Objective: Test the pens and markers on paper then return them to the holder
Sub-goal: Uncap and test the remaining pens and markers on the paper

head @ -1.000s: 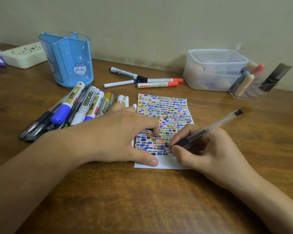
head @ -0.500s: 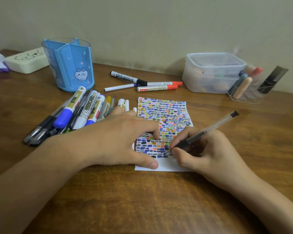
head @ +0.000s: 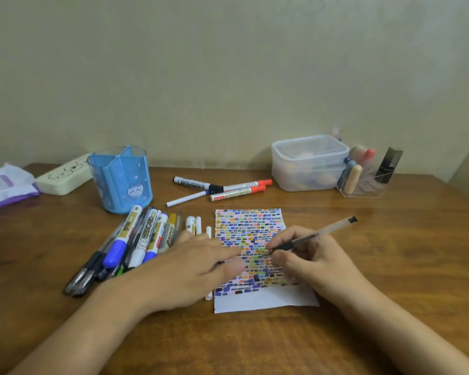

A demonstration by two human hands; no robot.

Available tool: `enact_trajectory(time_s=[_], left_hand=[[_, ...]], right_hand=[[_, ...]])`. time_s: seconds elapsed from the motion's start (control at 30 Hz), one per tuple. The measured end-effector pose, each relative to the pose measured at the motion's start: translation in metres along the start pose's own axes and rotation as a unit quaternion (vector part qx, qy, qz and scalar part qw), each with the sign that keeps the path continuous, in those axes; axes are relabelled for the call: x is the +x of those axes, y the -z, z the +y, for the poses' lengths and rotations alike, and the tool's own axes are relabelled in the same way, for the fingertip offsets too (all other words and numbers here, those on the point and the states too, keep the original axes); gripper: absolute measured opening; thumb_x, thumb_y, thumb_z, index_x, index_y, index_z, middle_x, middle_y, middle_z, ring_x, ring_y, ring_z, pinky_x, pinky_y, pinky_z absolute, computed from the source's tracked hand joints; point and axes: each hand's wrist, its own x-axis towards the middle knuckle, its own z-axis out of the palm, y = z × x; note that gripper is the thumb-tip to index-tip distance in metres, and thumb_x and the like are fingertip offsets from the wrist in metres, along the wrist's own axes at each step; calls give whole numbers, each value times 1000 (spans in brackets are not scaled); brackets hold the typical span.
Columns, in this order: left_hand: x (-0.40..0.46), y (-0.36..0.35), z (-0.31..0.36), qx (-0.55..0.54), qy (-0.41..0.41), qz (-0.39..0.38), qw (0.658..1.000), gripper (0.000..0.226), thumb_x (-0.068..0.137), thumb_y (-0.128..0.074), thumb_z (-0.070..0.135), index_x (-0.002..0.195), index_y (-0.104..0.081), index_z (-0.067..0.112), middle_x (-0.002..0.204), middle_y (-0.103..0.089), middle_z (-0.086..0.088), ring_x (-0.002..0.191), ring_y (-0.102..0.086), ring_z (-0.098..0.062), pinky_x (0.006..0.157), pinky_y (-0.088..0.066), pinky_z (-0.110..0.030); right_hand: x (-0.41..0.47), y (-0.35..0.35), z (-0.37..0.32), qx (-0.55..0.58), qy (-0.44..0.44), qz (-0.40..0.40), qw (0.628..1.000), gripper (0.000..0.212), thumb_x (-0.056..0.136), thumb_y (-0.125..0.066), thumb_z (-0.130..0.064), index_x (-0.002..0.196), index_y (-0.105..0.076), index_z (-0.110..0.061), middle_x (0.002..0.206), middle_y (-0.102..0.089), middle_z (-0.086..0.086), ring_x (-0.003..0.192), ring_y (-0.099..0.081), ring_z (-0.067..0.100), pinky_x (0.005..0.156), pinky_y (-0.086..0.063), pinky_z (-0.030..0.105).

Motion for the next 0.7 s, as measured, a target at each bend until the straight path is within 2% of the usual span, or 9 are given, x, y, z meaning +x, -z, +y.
enact_trajectory(time_s=[0.07,0.13,0.17,0.27,0.33,0.43,0.6,0.7], left_hand=[[-1,2,2,-34,8,11,999,50,103,-18,51,140,-48,37,121,-52,10,107,-35,7,91,-20,-23],[-1,3,3,-35,5,32,999,44,107,-21,40,147,-39,41,112,-47,14,103,-32,13,86,-23,-17],[0,2,2,-24,3,45,999,43,107,-23,38,148,-37,42,104,-43,17,100,-31,14,81,-25,-14],[3,-1,-1,-26,-5,76,997,40,106,-34,36,145,-42,43,99,-38,22,101,-35,7,79,-31,-17],[4,-1,-1,-38,-16,93,995,37,105,-43,32,139,-52,41,102,-42,24,103,-41,3,80,-34,-13],[4,1,1,-66,-24,129,989,29,100,-55,30,126,-65,37,99,-51,24,99,-48,6,74,-36,-9],[4,-1,2,-92,-19,156,983,26,96,-61,29,118,-67,41,97,-57,23,99,-52,7,72,-38,-11],[3,-2,3,-134,-21,150,979,31,97,-61,21,121,-65,41,97,-56,18,82,-65,1,73,-48,-15]], right_hand=[[-1,0,-4,24,-25,18,999,16,98,-61,-16,92,-75,-18,73,-72,-1,67,-65,17,64,-50,31],[-1,0,-6,64,-54,32,996,27,103,-49,-15,94,-74,-15,76,-75,5,69,-68,21,60,-48,31],[-2,-1,-8,82,-64,35,994,25,104,-48,-14,95,-71,-13,77,-75,8,68,-68,22,56,-47,28],[-3,-1,-10,115,-56,44,991,9,101,-55,-14,94,-57,-8,75,-75,13,67,-70,25,54,-48,27],[-3,0,-10,109,-33,48,992,11,97,-61,-15,90,-59,-7,72,-74,11,62,-68,22,54,-50,27],[-3,2,-10,90,-9,41,995,10,92,-68,-14,90,-67,-5,70,-70,5,63,-66,17,55,-52,23],[-3,-2,-10,119,-24,42,992,16,99,-57,-14,96,-69,-4,69,-72,4,66,-69,20,59,-54,27],[-3,-3,-10,123,-31,47,991,13,98,-59,-15,99,-65,-4,75,-74,10,65,-70,22,59,-55,29]])
